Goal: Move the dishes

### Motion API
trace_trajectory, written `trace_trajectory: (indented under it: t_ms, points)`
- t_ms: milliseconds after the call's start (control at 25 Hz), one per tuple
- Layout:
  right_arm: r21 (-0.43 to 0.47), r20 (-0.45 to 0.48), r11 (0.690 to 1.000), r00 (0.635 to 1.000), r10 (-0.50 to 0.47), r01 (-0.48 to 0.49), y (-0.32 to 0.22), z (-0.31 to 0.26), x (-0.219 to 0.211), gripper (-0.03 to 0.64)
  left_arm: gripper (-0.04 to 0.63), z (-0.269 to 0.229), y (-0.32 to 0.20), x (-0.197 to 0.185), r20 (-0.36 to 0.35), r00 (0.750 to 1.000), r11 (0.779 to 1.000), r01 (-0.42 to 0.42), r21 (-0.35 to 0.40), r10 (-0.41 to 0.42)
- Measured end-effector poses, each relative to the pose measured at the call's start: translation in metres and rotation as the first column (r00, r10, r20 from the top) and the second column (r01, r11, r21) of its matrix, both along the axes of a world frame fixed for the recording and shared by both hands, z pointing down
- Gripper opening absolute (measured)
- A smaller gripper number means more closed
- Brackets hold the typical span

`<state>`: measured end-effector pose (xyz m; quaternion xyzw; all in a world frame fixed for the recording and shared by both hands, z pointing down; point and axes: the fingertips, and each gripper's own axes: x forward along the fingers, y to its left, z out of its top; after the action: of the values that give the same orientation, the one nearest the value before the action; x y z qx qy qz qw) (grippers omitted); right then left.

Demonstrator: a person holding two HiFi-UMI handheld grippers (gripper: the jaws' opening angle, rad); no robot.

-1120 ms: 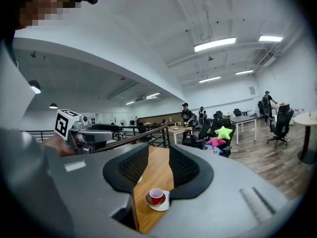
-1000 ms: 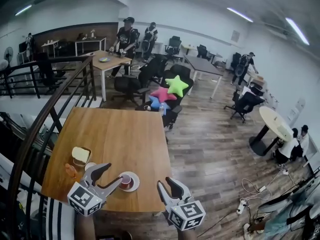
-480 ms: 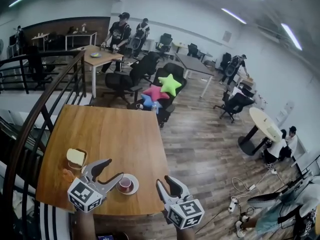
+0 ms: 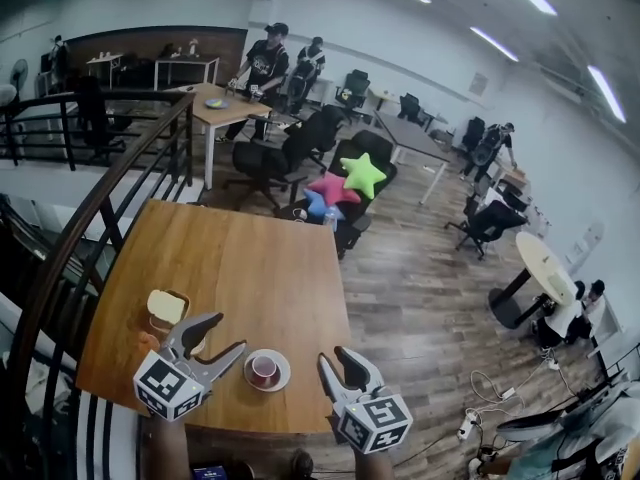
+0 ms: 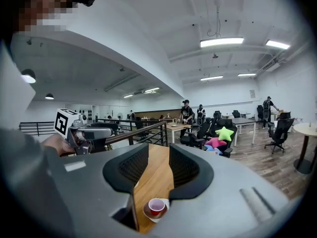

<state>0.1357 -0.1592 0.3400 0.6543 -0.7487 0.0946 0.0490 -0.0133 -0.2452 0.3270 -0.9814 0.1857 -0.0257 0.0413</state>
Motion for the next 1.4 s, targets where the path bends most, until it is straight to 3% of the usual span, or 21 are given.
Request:
trace_trajectory:
  t_ms: [400, 680, 1120, 1400]
  points:
    - [0.000, 0.037, 0.987, 0.986, -0.163, 0.163, -0.042, 0.003, -0.007, 0.114, 0.241, 0.004, -0.006, -0.021, 0.032, 0.987, 0.987, 0.157, -0.016, -0.157]
    - [-0.042, 0.062, 0.972, 0.971, -0.230, 0.233, -0.059, 0.023, 0.005, 0.114, 0.247, 0.032, -0.008, -0.008, 0.074, 0.974, 0.973, 0.219, -0.068, -0.214]
    - [-0.137, 0.110, 0.949, 0.956, -0.272, 0.285, -0.078, 0.070, 0.031, 0.114, 0.255, 0.102, -0.019, 0.028, 0.134, 0.962, 0.945, 0.261, -0.198, -0.237]
    - [-0.199, 0.141, 0.931, 0.949, -0.283, 0.307, -0.087, 0.111, 0.037, 0.114, 0.276, 0.173, -0.025, 0.043, 0.220, 0.947, 0.923, 0.286, -0.258, -0.232]
